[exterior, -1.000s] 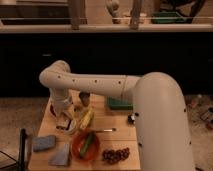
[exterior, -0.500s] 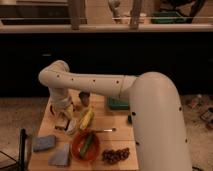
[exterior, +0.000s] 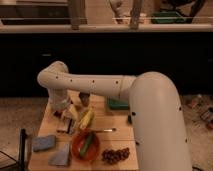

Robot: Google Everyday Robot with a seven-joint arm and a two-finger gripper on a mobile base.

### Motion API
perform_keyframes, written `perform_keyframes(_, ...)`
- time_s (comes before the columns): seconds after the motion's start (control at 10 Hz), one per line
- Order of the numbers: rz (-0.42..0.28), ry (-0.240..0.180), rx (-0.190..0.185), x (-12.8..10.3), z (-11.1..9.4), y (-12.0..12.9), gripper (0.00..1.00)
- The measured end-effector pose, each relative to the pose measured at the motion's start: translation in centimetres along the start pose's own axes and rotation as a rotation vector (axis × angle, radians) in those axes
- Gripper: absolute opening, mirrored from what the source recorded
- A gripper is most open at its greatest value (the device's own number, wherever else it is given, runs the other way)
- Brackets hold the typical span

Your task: Place eraser in paper cup

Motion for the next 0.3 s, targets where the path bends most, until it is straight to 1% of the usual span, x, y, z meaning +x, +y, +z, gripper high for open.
perform_keyframes(0.2,0.004,0.007,0.002,0.07,-0.08,0.01,0.78)
perform_keyframes(0.3,0.024,0.020,0.001,0.38,-0.43,0.06,0.78)
